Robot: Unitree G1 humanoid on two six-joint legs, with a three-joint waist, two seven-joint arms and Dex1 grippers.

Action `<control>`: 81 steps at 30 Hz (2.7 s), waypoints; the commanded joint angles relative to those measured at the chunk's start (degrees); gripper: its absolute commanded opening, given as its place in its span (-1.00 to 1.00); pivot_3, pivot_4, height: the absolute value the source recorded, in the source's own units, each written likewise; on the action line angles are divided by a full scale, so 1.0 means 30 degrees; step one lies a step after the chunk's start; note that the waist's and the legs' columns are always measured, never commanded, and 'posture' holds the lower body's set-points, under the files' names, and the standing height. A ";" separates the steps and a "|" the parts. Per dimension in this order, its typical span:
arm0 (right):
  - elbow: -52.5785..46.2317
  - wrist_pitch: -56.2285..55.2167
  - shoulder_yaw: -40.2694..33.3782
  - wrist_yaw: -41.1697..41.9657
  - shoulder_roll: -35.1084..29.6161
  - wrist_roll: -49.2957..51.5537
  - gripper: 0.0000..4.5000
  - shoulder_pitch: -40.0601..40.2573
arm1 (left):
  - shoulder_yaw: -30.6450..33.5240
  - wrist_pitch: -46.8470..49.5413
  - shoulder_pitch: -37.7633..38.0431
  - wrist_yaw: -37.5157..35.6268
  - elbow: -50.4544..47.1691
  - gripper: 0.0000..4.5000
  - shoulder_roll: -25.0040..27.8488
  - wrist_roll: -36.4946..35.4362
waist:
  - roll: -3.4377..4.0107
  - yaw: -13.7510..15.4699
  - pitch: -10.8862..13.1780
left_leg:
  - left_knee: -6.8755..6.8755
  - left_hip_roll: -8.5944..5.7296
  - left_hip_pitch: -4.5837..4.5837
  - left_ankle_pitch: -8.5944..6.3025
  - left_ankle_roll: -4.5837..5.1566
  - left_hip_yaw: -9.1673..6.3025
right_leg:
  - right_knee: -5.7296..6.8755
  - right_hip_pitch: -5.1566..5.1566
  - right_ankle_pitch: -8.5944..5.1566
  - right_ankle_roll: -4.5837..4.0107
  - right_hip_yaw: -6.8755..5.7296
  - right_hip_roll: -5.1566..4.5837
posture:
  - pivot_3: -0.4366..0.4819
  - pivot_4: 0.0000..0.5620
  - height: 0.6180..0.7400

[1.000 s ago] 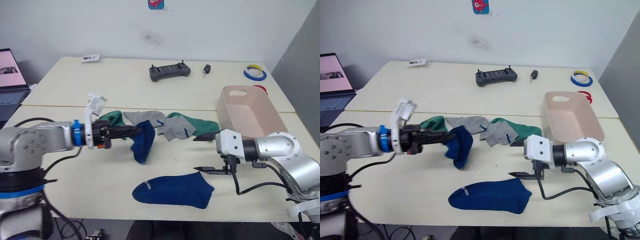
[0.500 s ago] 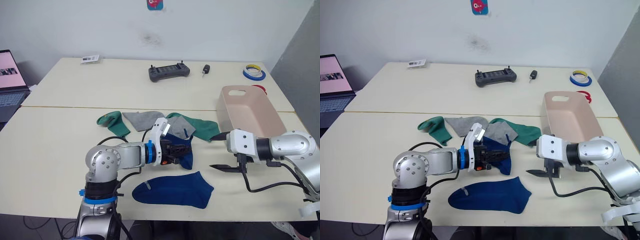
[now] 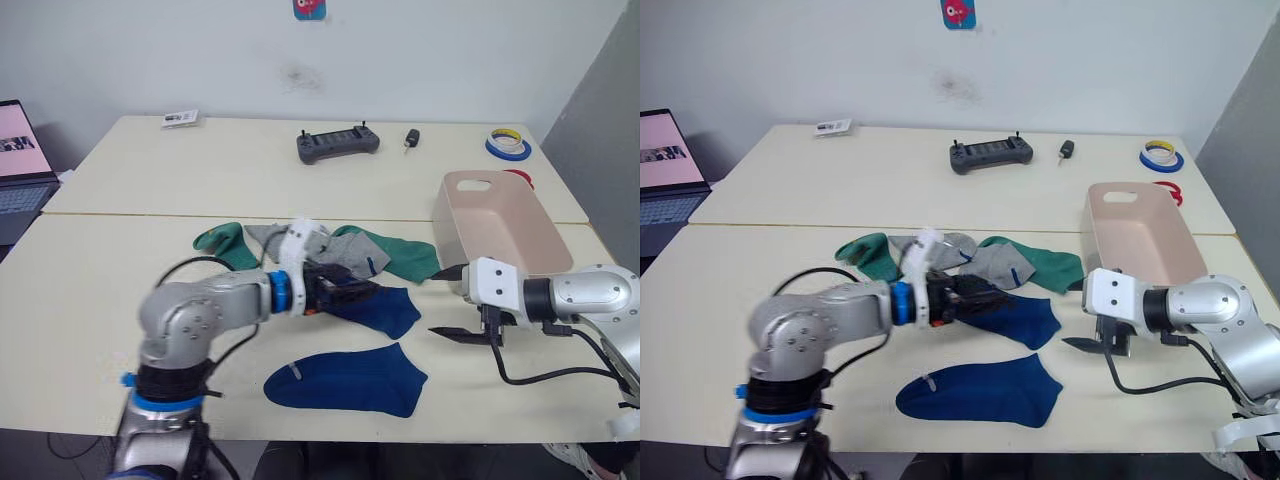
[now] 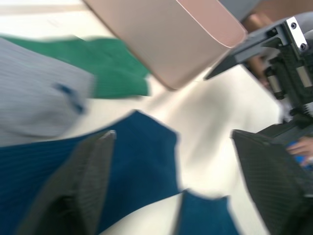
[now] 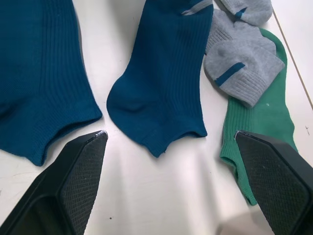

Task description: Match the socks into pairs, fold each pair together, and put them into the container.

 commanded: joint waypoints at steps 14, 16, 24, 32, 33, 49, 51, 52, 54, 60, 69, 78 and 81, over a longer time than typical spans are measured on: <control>-0.2374 0.1361 -0.0713 -0.1469 0.1726 0.1478 1.00 0.0040 | -0.1733 -0.5272 0.0517 -0.3803 0.5956 0.99 0.3123 0.4901 | -0.0001 0.0053 0.0001 | -0.0001 -0.0003 -0.0016 -0.0026 0.0045 -0.0005 | -0.0010 -0.0007 0.0000 0.0001 -0.0016 -0.0031 | -0.05 -0.47 1.00; -0.2422 0.1404 -0.0765 -0.1477 0.1671 0.1484 1.00 0.0104 | -0.2099 -0.5441 0.0170 -0.3920 0.6550 0.99 0.2533 0.5187 | -0.0001 0.0051 0.0001 | 0.0000 -0.0005 -0.0017 -0.0028 0.0049 -0.0007 | -0.0008 -0.0007 0.0000 0.0001 -0.0018 -0.0030 | -0.05 -0.47 1.00; -0.2495 0.1336 -0.0836 -0.1559 0.1582 0.1361 1.00 0.0384 | -0.2999 -0.6061 -0.0793 -0.4549 0.8249 0.48 0.1289 0.6246 | -0.0001 0.0040 0.0001 | -0.0001 -0.0004 -0.0014 -0.0031 0.0055 -0.0002 | -0.0001 -0.0012 0.0000 0.0000 -0.0013 -0.0019 | -0.05 -0.47 1.00; -0.2417 0.2402 -0.1341 -0.2638 0.2367 0.2139 1.00 0.1218 | -0.1866 -0.4935 0.0617 -0.4594 0.6000 -0.63 0.1869 0.5634 | -0.0001 0.0005 0.0001 | -0.0002 0.0005 -0.0015 -0.0028 0.0049 -0.0008 | 0.0000 -0.0013 0.0000 0.0000 -0.0011 -0.0021 | -0.05 -0.47 1.00; -0.2384 0.2812 -0.1379 -0.2976 0.2699 0.2353 1.00 0.1275 | -0.1616 -0.4708 0.0981 -0.4548 0.5490 -0.78 0.1996 0.5460 | -0.0001 -0.0030 0.0000 | -0.0002 0.0014 -0.0015 -0.0025 0.0044 -0.0009 | -0.0002 -0.0013 0.0000 0.0000 -0.0009 -0.0020 | -0.05 -0.47 1.00; 0.0586 0.6531 0.0954 -0.8676 0.8130 0.1159 1.00 0.0791 | 0.1003 -0.3002 0.4559 -0.2186 0.1454 -0.98 0.1098 0.3919 | -0.0001 -0.0006 0.0000 | -0.0012 0.0005 -0.0011 -0.0033 0.0056 -0.0004 | 0.0005 -0.0026 0.0000 0.0000 -0.0003 -0.0027 | -0.05 -0.47 1.00; 0.1501 0.6701 0.1026 -0.8923 0.8570 0.1136 0.92 0.0521 | 0.0970 -0.3102 0.4636 -0.2093 0.1455 -1.00 0.1034 0.3957 | 0.0000 -0.0008 0.0000 | -0.0014 0.0008 -0.0010 -0.0033 0.0056 -0.0005 | 0.0007 -0.0027 0.0000 0.0000 -0.0003 -0.0025 | -0.05 -0.47 1.00; 0.1758 0.6682 0.1131 -0.8905 0.8603 0.1085 0.82 0.0479 | 0.0992 -0.3241 0.4670 -0.2060 0.1433 -1.00 0.0968 0.3962 | 0.0000 -0.0008 0.0000 | -0.0016 0.0011 -0.0008 -0.0033 0.0057 -0.0006 | 0.0007 -0.0027 0.0000 0.0000 -0.0005 -0.0024 | -0.05 -0.47 1.00; 0.2008 0.6748 0.1276 -0.8695 0.8611 0.1183 0.57 0.0493 | 0.1062 -0.3388 0.4718 -0.2095 0.1380 -1.00 0.0898 0.3842 | 0.0000 -0.0007 0.0000 | -0.0016 0.0008 -0.0009 -0.0033 0.0057 -0.0004 | 0.0007 -0.0029 0.0000 -0.0001 -0.0004 -0.0021 | -0.05 -0.47 1.00; 0.2538 0.6706 0.1458 -0.8411 0.8795 0.1376 -0.42 0.0417 | 0.0989 -0.3828 0.4934 -0.2352 0.1372 -1.00 0.1280 0.3899 | 0.0000 -0.0011 0.0000 | -0.0017 0.0011 -0.0011 -0.0039 0.0066 -0.0004 | 0.0004 -0.0028 0.0000 -0.0001 -0.0003 -0.0022 | -0.05 -0.47 1.00; 0.1629 0.6120 0.0826 -0.7362 0.8593 0.2134 -0.98 0.0260 | 0.1755 -0.5347 0.5085 -0.3082 0.0733 -1.00 0.1319 0.3379 | 0.0000 -0.0009 0.0000 | -0.0018 0.0011 -0.0011 -0.0041 0.0069 -0.0004 | 0.0002 -0.0029 0.0000 0.0000 -0.0005 -0.0022 | -0.05 -0.47 1.00; -0.3127 0.8316 -0.2789 -0.6112 0.7419 0.7021 -0.98 0.0409 | 0.6679 -0.1713 0.5047 -0.3848 -0.1432 -1.00 0.3343 -0.4950 | 0.0001 -0.0014 0.0001 | -0.0022 0.0019 -0.0017 -0.0044 0.0074 -0.0013 | -0.0003 -0.0030 -0.0001 0.0001 -0.0010 -0.0021 | -0.05 -0.47 1.00; -0.4850 1.0116 -0.4826 -0.5565 0.6064 1.0240 -0.98 0.1189 | 0.7983 -0.0499 0.7649 -0.2888 -0.2557 -1.00 0.4950 -1.0687 | 0.0002 -0.0066 0.0000 | -0.0029 0.0027 -0.0015 -0.0048 0.0076 -0.0009 | -0.0010 -0.0028 -0.0001 0.0001 0.0000 -0.0025 | -0.05 -0.47 1.00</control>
